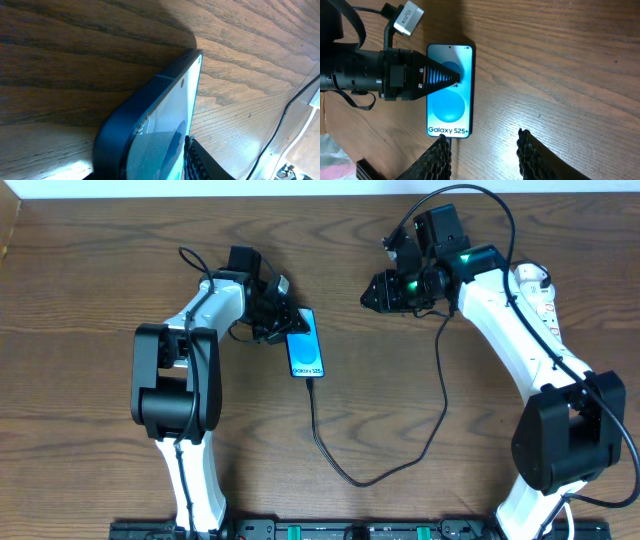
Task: Plug charger to phone and switch on socket
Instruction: 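Lower the plugged phone flat onto the table with the left gripper, then release the phone and raise the left gripper away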
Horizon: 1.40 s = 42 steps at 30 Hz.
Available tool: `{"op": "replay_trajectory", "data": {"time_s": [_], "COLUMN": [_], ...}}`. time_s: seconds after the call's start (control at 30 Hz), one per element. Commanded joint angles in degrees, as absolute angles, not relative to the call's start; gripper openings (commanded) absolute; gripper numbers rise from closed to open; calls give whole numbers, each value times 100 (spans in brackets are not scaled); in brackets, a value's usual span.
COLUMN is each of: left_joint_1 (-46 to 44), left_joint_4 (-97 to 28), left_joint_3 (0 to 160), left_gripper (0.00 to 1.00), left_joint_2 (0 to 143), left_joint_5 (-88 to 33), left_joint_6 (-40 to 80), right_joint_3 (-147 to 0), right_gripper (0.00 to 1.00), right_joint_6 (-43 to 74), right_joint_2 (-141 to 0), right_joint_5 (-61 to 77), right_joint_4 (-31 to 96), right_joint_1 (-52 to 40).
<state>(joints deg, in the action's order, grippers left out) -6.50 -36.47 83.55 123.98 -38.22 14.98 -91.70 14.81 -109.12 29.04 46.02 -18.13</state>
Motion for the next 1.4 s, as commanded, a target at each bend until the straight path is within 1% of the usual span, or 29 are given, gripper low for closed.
{"op": "replay_trajectory", "data": {"time_s": [0.0, 0.17, 0.63, 0.73, 0.8, 0.97, 1.17, 1.37], "left_joint_1": [-620, -620, -620, -620, -620, -620, -620, -620], "left_joint_4": [-3745, -3800, -3883, -4042, -4224, -4340, -4305, -4303], "left_joint_3": [8261, 8261, 8261, 8326, 8423, 8538, 8538, 8538], "left_gripper": [37, 40, 41, 45, 45, 45, 46, 46], "left_joint_2": [12584, 12584, 12582, 12547, 12460, 11633, 10331, 8930], "left_joint_5": [-2779, -2567, -1916, -1647, -1365, -823, -805, -803], "left_joint_6": [1466, 1463, 1461, 1461, 1461, 1463, 1463, 1463], "right_joint_3": [-9209, -9209, -9209, -9209, -9209, -9209, -9214, -9214], "right_gripper": [43, 43, 43, 43, 43, 42, 43, 43], "right_joint_6": [1404, 1404, 1402, 1275, 1253, 1151, 1020, 886], "right_joint_2": [-10844, -10844, -10844, -10844, -10844, -10842, -10777, -10361], "right_joint_5": [2899, 2899, 2897, 2899, 2899, 2882, 2877, 2757], "right_joint_4": [4630, 4633, 4652, 4668, 4685, 4698, 4727, 4864], "right_joint_1": [-1855, -1855, -1852, -1855, -1852, -1841, -1798, -1409]}}
